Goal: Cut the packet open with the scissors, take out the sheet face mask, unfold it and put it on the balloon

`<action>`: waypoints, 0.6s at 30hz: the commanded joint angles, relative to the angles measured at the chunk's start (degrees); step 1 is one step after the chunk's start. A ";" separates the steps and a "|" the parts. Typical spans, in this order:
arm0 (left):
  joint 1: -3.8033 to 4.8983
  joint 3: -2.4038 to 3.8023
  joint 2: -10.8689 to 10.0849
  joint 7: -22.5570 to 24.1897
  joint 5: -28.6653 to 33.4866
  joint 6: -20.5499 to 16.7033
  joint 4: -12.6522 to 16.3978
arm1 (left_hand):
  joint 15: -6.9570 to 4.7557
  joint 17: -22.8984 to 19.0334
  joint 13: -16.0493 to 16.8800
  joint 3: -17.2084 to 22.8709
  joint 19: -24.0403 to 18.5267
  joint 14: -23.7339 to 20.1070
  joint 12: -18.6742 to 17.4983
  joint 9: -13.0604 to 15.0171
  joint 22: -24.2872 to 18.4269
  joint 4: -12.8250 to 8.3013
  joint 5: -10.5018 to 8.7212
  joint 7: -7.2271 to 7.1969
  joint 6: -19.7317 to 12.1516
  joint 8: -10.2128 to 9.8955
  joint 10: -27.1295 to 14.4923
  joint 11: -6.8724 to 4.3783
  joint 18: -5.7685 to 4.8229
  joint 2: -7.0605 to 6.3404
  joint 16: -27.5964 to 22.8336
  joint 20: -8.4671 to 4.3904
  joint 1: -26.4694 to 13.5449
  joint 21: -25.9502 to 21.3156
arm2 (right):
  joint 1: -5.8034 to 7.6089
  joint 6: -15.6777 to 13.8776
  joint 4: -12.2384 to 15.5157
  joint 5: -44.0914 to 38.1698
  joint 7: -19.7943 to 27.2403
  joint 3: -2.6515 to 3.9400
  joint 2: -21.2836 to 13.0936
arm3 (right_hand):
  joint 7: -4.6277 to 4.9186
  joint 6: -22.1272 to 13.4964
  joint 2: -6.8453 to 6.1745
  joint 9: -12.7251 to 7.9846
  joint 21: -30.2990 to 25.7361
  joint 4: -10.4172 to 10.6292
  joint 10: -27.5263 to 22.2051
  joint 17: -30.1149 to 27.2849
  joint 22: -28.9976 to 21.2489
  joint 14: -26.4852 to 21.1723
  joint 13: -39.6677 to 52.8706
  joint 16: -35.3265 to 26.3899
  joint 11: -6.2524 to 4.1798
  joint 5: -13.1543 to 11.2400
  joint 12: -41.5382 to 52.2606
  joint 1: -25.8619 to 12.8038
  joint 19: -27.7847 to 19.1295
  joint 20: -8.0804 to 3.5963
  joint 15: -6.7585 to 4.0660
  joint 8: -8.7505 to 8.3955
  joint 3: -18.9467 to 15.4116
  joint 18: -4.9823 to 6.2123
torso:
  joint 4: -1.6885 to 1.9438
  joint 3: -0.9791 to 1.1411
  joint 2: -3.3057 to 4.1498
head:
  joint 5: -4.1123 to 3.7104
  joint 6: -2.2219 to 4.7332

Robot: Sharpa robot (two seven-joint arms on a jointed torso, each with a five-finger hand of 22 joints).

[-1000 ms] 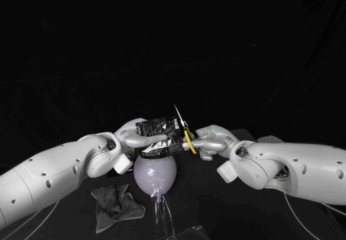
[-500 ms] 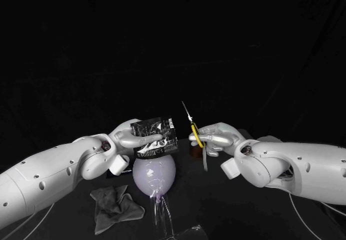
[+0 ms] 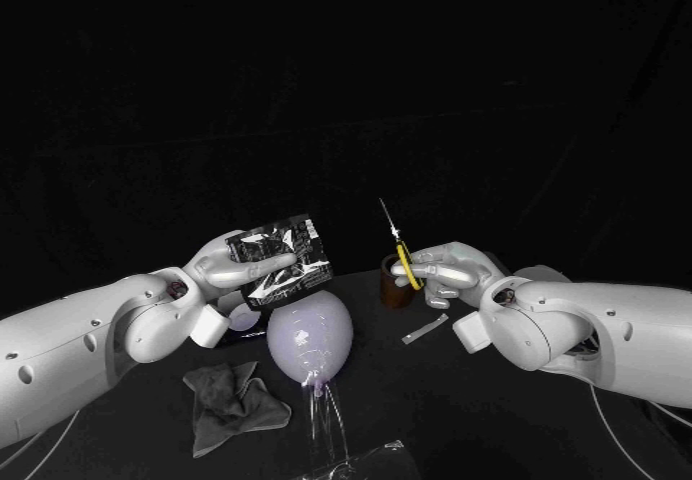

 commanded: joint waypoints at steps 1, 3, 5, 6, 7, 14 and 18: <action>-0.02 -0.01 -1.41 0.06 3.68 -1.00 1.61 | -0.18 0.06 -0.05 -0.01 -0.07 0.05 -0.18 5.63 0.06 -0.38 0.18 0.18 0.34 0.23 0.38 -0.07 0.70 0.40 0.28 -0.14 -0.06 0.39 | -0.32 0.09 -0.11 -0.17 1.08 0.01 -0.20 | -0.51 0.12 0.35 0.04 0.10 -4.54 8.65 -0.03 3.94 -0.23 0.05 -0.25 -4.45 0.14 -0.11 0.05 0.21 -0.14 -0.19 0.28 18.11 -0.81 | 0.05 -0.02 -0.06 | 0.67 -0.58; -0.12 -0.09 -2.57 -0.04 3.98 -1.22 2.57 | -0.18 0.07 -0.05 0.01 -0.08 0.05 -0.18 5.64 0.08 -0.40 0.18 0.19 0.34 0.23 0.39 -0.07 0.70 0.40 0.28 -0.15 -0.08 0.41 | -0.58 0.02 -0.30 -0.43 1.10 -0.02 -0.28 | -0.51 0.12 0.35 0.04 0.10 -4.54 8.65 -0.03 3.94 -0.23 0.05 -0.25 -4.45 0.14 -0.11 0.05 0.21 -0.14 -0.19 0.28 18.11 -0.81 | 0.16 -0.15 -0.14 | 0.91 -0.96; -0.28 -0.20 -3.91 -0.06 4.47 -1.38 3.58 | -0.18 0.08 -0.05 0.02 -0.09 0.05 -0.18 5.65 0.09 -0.41 0.18 0.20 0.34 0.24 0.40 -0.07 0.70 0.40 0.28 -0.15 -0.09 0.43 | -0.94 -0.01 -0.51 -0.69 1.15 -0.05 -0.29 | -0.52 0.11 0.32 0.09 0.09 -4.54 8.65 0.03 3.93 -0.22 0.09 -0.24 -4.45 0.15 -0.11 0.05 0.20 -0.14 -0.18 0.30 18.23 -0.80 | 0.05 -0.12 -0.09 | 2.01 -1.56; -0.35 -0.26 -4.46 -0.03 4.76 -1.40 3.98 | -0.18 0.08 -0.05 0.02 -0.09 0.05 -0.18 5.65 0.09 -0.41 0.18 0.20 0.34 0.24 0.40 -0.07 0.70 0.40 0.28 -0.15 -0.09 0.43 | -1.09 -0.02 -0.59 -0.81 1.18 -0.05 -0.29 | -0.52 0.11 0.32 0.09 0.09 -4.54 8.65 0.03 3.93 -0.22 0.09 -0.24 -4.45 0.15 -0.11 0.05 0.20 -0.14 -0.18 0.30 18.23 -0.80 | 0.03 -0.10 -0.07 | 2.57 -1.75; -0.44 -0.35 -5.18 0.03 5.12 -1.37 4.51 | -0.18 0.09 -0.05 0.02 -0.09 0.05 -0.18 5.66 0.09 -0.42 0.18 0.20 0.35 0.24 0.40 -0.07 0.70 0.40 0.28 -0.15 -0.10 0.43 | -1.28 -0.05 -0.69 -0.93 1.21 -0.06 -0.26 | -0.52 0.11 0.32 0.09 0.09 -4.54 8.65 0.03 3.93 -0.22 0.09 -0.24 -4.45 0.15 -0.11 0.05 0.20 -0.14 -0.18 0.30 18.23 -0.80 | 0.09 -0.15 -0.08 | 3.13 -2.02; -1.12 -1.33 -9.69 0.14 6.48 0.12 7.58 | -0.18 0.11 -0.05 0.04 -0.10 0.06 -0.20 5.67 0.11 -0.46 0.19 0.20 0.34 0.24 0.41 -0.06 0.69 0.38 0.27 -0.15 -0.12 0.47 | -1.88 -0.22 -1.50 -1.58 1.38 -0.08 0.16 | -0.52 0.10 0.31 0.13 0.12 -4.54 8.63 0.06 3.95 -0.21 0.12 -0.24 -4.45 0.14 -0.13 0.05 0.23 -0.14 -0.18 0.31 18.31 -0.81 | 0.24 -0.29 -0.10 | 6.22 -3.51; -1.92 -2.05 -12.24 -0.27 6.60 2.06 8.73 | -0.18 0.12 -0.05 0.04 -0.11 0.06 -0.21 5.68 0.13 -0.47 0.19 0.19 0.34 0.25 0.41 -0.06 0.69 0.37 0.27 -0.15 -0.14 0.48 | -2.21 -0.24 -2.26 -1.78 1.57 -0.09 0.61 | -0.52 0.09 0.30 0.15 0.19 -4.54 8.63 0.16 3.98 -0.18 0.13 -0.21 -4.45 0.13 -0.14 0.05 0.28 -0.14 -0.19 0.32 18.36 -0.83 | 0.39 -0.37 -0.21 | 8.31 -4.71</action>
